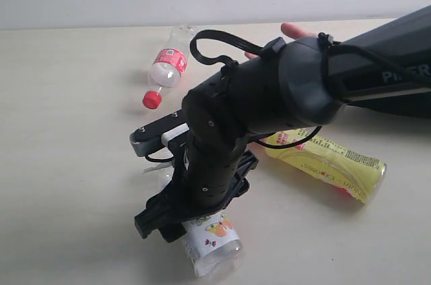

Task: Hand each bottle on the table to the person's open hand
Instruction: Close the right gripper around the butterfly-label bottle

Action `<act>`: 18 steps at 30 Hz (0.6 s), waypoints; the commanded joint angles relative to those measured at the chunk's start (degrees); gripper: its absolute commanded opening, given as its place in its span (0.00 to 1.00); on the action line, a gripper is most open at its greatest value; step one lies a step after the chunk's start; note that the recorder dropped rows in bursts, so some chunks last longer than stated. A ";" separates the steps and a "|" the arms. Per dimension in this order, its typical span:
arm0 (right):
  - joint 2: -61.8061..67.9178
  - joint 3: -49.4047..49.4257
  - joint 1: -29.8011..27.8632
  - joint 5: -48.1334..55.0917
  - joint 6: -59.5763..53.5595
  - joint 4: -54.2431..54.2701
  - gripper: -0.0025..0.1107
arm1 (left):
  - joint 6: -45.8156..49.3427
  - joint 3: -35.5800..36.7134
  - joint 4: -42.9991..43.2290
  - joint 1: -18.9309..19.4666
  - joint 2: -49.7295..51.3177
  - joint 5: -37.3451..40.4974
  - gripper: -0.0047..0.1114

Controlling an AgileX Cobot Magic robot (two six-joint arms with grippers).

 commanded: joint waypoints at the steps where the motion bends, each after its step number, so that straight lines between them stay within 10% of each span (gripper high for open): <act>1: -0.02 -0.23 0.00 -0.09 -0.66 -0.20 0.52 | -0.43 -0.02 -0.26 0.03 -0.37 -0.13 0.04; 6: -0.02 -0.23 0.00 -0.09 -0.66 -0.94 0.04 | -0.43 -0.02 -0.26 0.03 -0.37 -0.13 0.04; 18: -15.59 -0.23 0.00 12.97 -1.72 -1.94 0.02 | -0.43 -0.02 -0.26 0.03 -0.37 -0.13 0.04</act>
